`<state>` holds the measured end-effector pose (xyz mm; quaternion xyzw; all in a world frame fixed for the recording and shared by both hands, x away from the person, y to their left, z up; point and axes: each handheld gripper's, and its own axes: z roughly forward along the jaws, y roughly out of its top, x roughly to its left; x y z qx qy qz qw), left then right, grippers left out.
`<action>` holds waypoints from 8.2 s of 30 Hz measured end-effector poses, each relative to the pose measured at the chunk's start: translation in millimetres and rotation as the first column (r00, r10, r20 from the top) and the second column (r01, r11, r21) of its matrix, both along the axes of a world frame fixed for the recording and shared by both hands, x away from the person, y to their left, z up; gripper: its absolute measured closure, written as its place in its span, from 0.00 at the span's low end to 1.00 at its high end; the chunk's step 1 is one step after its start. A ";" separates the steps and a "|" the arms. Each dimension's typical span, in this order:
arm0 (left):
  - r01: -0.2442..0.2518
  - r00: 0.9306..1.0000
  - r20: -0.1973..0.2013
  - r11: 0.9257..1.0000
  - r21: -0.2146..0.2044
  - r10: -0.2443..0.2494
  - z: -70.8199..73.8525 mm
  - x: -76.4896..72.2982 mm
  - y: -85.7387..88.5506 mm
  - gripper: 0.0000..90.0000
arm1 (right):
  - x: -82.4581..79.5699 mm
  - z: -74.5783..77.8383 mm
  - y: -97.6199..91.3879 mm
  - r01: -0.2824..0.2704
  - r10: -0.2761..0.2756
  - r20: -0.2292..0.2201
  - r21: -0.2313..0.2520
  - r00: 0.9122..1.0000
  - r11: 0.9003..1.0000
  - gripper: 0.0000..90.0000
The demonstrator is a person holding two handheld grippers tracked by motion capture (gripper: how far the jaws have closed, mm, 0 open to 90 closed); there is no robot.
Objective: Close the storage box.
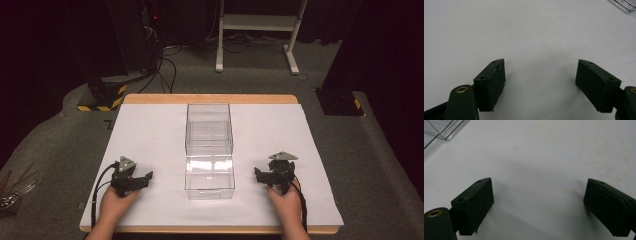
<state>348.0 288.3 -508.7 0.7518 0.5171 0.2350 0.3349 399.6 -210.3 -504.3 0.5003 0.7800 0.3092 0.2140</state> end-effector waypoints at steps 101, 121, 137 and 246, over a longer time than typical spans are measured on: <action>0.002 1.000 0.005 1.000 0.007 -0.002 0.1 -0.6 -0.6 0.28 | -71.5 67.2 45.6 -0.365 0.280 0.307 0.271 0.910 0.891 0.10; 0.001 1.000 0.004 1.000 0.004 -0.001 0.0 -0.4 -0.5 0.28 | -80.4 57.1 64.2 -0.424 0.353 0.265 0.293 0.897 0.857 0.10; 0.001 1.000 0.003 1.000 0.003 -0.001 0.1 -0.3 -0.5 0.28 | -80.4 47.7 64.1 -0.427 0.368 0.239 0.284 0.899 0.858 0.10; 0.002 1.000 0.003 1.000 0.004 -0.002 0.1 -0.2 -0.6 0.28 | -30.7 26.9 96.4 -0.279 0.217 0.268 0.219 0.939 0.935 0.12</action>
